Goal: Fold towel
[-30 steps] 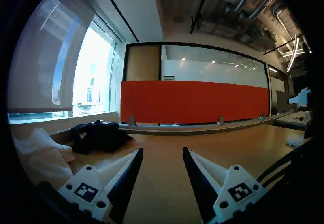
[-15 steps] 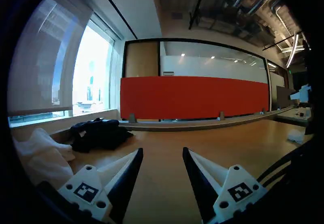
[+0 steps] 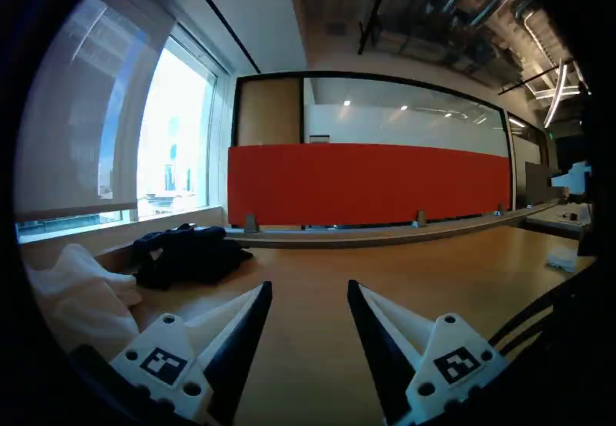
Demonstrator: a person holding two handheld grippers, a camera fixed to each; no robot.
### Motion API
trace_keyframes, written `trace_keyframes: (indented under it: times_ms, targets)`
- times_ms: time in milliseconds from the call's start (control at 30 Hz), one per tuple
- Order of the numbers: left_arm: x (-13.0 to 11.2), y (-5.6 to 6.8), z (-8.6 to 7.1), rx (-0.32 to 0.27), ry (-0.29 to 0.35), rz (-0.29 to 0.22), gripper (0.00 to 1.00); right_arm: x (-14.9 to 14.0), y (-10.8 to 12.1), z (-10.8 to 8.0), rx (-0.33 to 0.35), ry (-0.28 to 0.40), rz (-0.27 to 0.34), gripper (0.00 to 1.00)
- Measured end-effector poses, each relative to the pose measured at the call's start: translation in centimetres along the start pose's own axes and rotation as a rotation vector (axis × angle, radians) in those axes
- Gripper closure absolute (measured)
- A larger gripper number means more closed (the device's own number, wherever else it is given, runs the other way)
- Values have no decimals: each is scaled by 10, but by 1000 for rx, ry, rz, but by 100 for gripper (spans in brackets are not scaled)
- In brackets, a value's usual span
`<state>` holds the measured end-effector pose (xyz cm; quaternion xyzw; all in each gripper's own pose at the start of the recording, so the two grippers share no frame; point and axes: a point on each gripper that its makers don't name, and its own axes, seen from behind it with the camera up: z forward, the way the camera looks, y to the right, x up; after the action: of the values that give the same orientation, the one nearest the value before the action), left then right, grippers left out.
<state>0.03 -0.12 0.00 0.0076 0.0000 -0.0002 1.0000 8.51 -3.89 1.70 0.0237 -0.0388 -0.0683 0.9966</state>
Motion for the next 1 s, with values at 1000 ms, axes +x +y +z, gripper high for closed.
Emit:
trace_keyframes:
  times_ms: [1000]
  targets:
    - [-1,0,0,0,0,0,28,-84,29,-2,-63,40,134,4]
